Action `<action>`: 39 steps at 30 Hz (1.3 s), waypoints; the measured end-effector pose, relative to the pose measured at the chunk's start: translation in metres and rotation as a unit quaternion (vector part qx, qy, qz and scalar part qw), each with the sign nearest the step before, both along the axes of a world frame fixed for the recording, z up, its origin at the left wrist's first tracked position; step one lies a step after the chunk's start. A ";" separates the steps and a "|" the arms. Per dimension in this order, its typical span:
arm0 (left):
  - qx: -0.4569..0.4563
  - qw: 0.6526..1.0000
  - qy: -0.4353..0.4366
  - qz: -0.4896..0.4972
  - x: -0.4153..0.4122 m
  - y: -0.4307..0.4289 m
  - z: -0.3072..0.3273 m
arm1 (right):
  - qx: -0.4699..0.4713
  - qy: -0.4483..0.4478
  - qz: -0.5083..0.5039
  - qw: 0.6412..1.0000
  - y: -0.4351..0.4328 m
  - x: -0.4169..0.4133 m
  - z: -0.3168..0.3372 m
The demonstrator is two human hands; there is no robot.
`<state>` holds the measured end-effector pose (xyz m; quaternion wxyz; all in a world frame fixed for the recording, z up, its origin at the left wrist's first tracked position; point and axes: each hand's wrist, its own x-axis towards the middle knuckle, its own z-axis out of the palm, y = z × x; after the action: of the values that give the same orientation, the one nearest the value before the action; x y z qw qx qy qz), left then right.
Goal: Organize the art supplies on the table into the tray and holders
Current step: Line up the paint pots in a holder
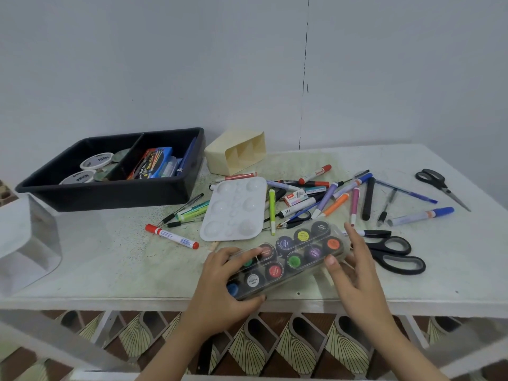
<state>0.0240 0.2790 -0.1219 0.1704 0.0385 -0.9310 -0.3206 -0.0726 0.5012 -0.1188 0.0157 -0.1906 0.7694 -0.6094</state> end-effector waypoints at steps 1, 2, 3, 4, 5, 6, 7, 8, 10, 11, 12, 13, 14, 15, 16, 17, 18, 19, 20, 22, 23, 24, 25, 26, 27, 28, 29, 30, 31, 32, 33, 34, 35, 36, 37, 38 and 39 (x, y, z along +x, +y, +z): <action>0.005 1.000 0.005 0.007 -0.002 0.002 0.003 | -0.036 -0.018 0.002 0.999 -0.003 0.001 0.003; 0.010 1.000 0.011 0.014 -0.004 0.004 0.006 | -0.073 -0.042 0.007 0.996 -0.007 0.002 0.006; 0.014 1.000 0.019 0.019 -0.006 0.007 0.010 | -0.106 -0.063 0.015 0.992 -0.009 0.001 0.009; 0.017 0.999 0.027 0.022 -0.008 0.010 0.014 | -0.138 -0.076 0.020 0.987 -0.012 0.000 0.011; 0.018 0.999 0.034 0.024 -0.010 0.013 0.016 | -0.161 -0.084 0.022 0.983 -0.014 -0.001 0.012; 0.016 0.999 0.038 0.026 -0.011 0.016 0.019 | -0.180 -0.087 0.024 0.980 -0.017 -0.002 0.014; 0.012 0.999 0.039 0.027 -0.013 0.017 0.020 | -0.189 -0.083 0.024 0.978 -0.019 -0.003 0.015; 0.005 0.999 0.036 0.029 -0.014 0.017 0.021 | -0.189 -0.081 0.026 0.978 -0.021 -0.005 0.015; -0.009 0.999 0.018 0.029 -0.016 0.016 0.024 | -0.184 -0.091 0.023 0.978 -0.025 -0.009 0.015; -0.013 0.999 0.004 0.028 -0.017 0.014 0.025 | -0.187 -0.102 0.023 0.977 -0.028 -0.011 0.016; -0.017 0.999 -0.013 0.025 -0.017 0.012 0.027 | -0.191 -0.113 0.021 0.975 -0.029 -0.013 0.017; -0.020 0.999 -0.029 0.020 -0.017 0.010 0.028 | -0.192 -0.123 0.018 0.974 -0.031 -0.016 0.017; -0.021 0.999 -0.049 0.011 -0.017 0.006 0.031 | -0.193 -0.131 0.013 0.972 -0.033 -0.019 0.019; -0.014 0.997 -0.070 -0.002 -0.017 0.003 0.034 | -0.193 -0.137 0.013 0.971 -0.035 -0.021 0.021; 0.005 0.996 -0.089 -0.016 -0.016 -0.001 0.038 | -0.192 -0.140 0.013 0.971 -0.037 -0.024 0.025; 0.040 0.994 -0.103 -0.028 -0.016 -0.005 0.042 | -0.189 -0.140 0.015 0.972 -0.040 -0.027 0.029; 0.092 0.989 -0.108 -0.036 -0.015 -0.009 0.047 | -0.185 -0.141 0.018 0.973 -0.042 -0.029 0.033; 0.160 0.980 -0.110 -0.042 -0.016 -0.014 0.052 | -0.179 -0.143 0.023 0.973 -0.045 -0.033 0.036; 0.234 0.964 -0.114 -0.051 -0.016 -0.019 0.056 | -0.174 -0.147 0.030 0.973 -0.048 -0.036 0.040; 0.366 0.917 -0.140 -0.078 -0.016 -0.031 0.064 | -0.170 -0.162 0.049 0.971 -0.057 -0.041 0.048; 0.415 0.892 -0.155 -0.090 -0.016 -0.037 0.069 | -0.170 -0.171 0.059 0.969 -0.063 -0.042 0.052; 0.452 0.871 -0.166 -0.099 -0.016 -0.044 0.073 | -0.172 -0.178 0.069 0.966 -0.069 -0.042 0.056; 0.478 0.856 -0.169 -0.105 -0.016 -0.049 0.077 | -0.174 -0.183 0.077 0.964 -0.077 -0.043 0.060; 0.498 0.845 -0.162 -0.106 -0.016 -0.055 0.080 | -0.175 -0.186 0.082 0.963 -0.084 -0.043 0.063; 0.512 0.840 -0.150 -0.101 -0.016 -0.061 0.082 | -0.177 -0.185 0.086 0.963 -0.092 -0.043 0.066; 0.524 0.836 -0.134 -0.090 -0.015 -0.066 0.084 | -0.180 -0.182 0.089 0.963 -0.101 -0.043 0.069; 0.533 0.835 -0.116 -0.074 -0.015 -0.072 0.085 | -0.183 -0.177 0.090 0.963 -0.110 -0.043 0.070; 0.541 0.833 -0.096 -0.059 -0.014 -0.077 0.087 | -0.187 -0.173 0.094 0.963 -0.119 -0.042 0.071; 0.543 0.835 -0.072 -0.048 -0.014 -0.083 0.088 | -0.192 -0.169 0.103 0.961 -0.129 -0.039 0.072; 0.539 0.840 -0.048 -0.038 -0.014 -0.088 0.090 | -0.196 -0.170 0.118 0.959 -0.140 -0.036 0.072; 0.530 0.847 -0.026 -0.027 -0.015 -0.093 0.092 | -0.198 -0.172 0.137 0.955 -0.151 -0.031 0.073; 0.520 0.854 -0.005 -0.015 -0.015 -0.098 0.095 | -0.195 -0.173 0.156 0.953 -0.163 -0.025 0.073; 0.515 0.857 0.012 -0.002 -0.016 -0.104 0.096 | -0.189 -0.174 0.168 0.952 -0.174 -0.020 0.074; 0.510 0.860 0.027 0.008 -0.017 -0.110 0.099 | -0.184 -0.176 0.173 0.951 -0.186 -0.016 0.075; 0.503 0.863 0.037 0.016 -0.018 -0.117 0.101 | -0.186 -0.180 0.172 0.951 -0.198 -0.014 0.077; 0.494 0.868 0.042 0.021 -0.020 -0.125 0.104 | -0.189 -0.182 0.171 0.950 -0.208 -0.014 0.077; 0.482 0.875 0.043 0.023 -0.021 -0.133 0.107 | -0.191 -0.186 0.170 0.949 -0.218 -0.016 0.079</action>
<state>0.0032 0.1459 -0.0153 0.1775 0.1231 -0.6517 -0.7271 -0.0882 0.2829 -0.0401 0.2252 -0.2018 0.5781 -0.7579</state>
